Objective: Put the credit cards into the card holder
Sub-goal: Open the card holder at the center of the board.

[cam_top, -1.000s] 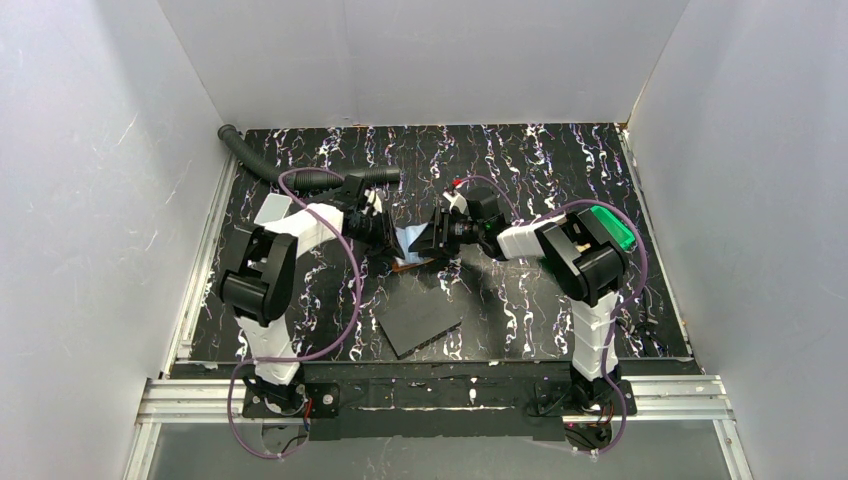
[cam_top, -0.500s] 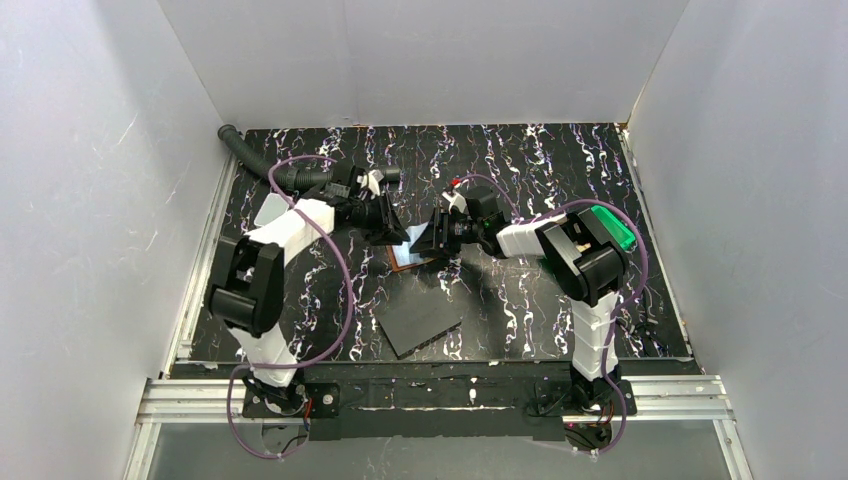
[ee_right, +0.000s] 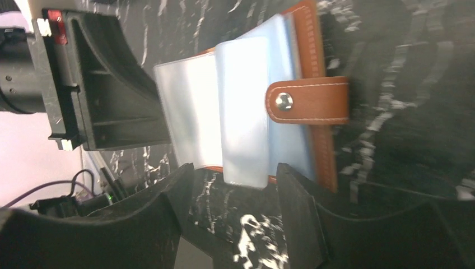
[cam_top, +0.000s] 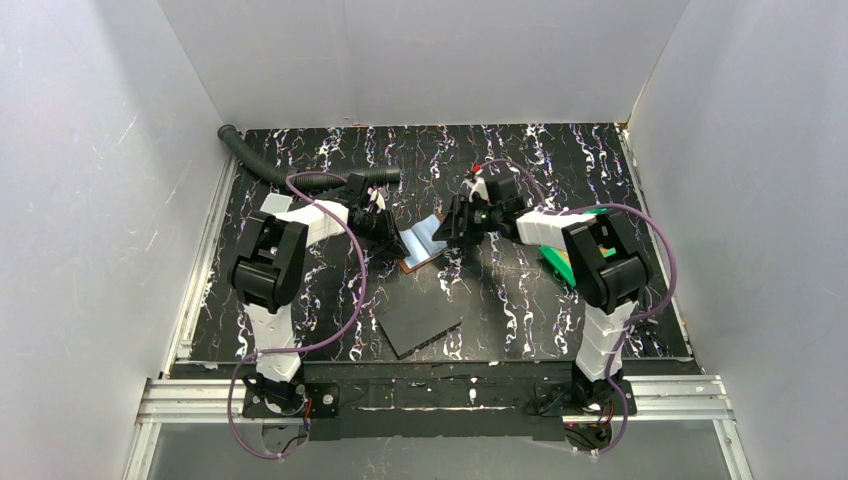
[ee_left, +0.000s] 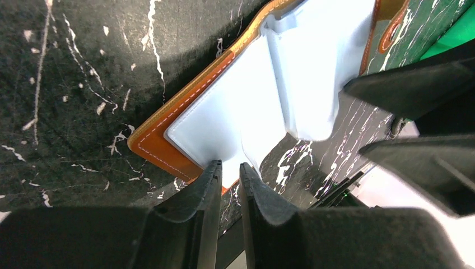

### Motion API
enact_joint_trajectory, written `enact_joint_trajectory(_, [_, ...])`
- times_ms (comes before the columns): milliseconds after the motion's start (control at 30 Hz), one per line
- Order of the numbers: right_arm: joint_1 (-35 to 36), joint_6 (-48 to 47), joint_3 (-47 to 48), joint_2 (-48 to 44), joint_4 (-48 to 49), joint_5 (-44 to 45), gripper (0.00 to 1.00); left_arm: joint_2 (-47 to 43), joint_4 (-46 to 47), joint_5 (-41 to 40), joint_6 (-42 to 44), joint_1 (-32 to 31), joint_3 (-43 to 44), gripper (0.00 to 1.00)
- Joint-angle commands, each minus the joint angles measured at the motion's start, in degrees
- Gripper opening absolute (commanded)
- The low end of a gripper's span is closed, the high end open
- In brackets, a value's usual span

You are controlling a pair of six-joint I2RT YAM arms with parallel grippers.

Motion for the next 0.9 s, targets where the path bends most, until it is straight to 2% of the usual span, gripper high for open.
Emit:
enact_joint_trajectory(0, [-1.84, -9.42, 3.60, -4.59, -9.92, 2.60, 0.66, -1.61, -0.99, -1.89, 1.37, -0.62, 0.11, 0.17])
enact_joint_trajectory(167, [-1.09, -12.40, 4.48, -9.16, -15.12, 5.60, 0.71, -0.96, -1.49, -1.86, 1.35, -0.64, 0.86, 0.18])
enact_joint_trajectory(300, [2.16, -9.97, 5.06, -9.90, -12.94, 3.66, 0.73, -1.45, -1.34, -2.26, 1.65, -0.64, -0.16, 0.18])
enact_joint_trajectory(367, [3.87, -6.71, 4.99, -8.31, -8.37, 1.02, 0.66, -1.80, -1.34, -2.84, 1.95, -0.65, -0.78, 0.18])
enact_joint_trajectory(500, [5.19, -0.54, 5.53, -3.43, -0.09, -2.27, 0.42, -2.06, -1.55, -2.93, 1.99, -0.67, -1.25, 0.18])
enact_joint_trajectory(600, [5.10, 0.44, 7.18, 0.76, 1.47, -2.63, 0.33, -3.06, -2.40, -2.93, 2.53, -0.69, -0.96, 0.19])
enact_joint_trajectory(867, [5.17, 3.19, 5.67, 7.44, 7.40, -4.92, 0.26, -12.72, -10.58, -4.64, 6.49, -0.67, 3.65, 0.28])
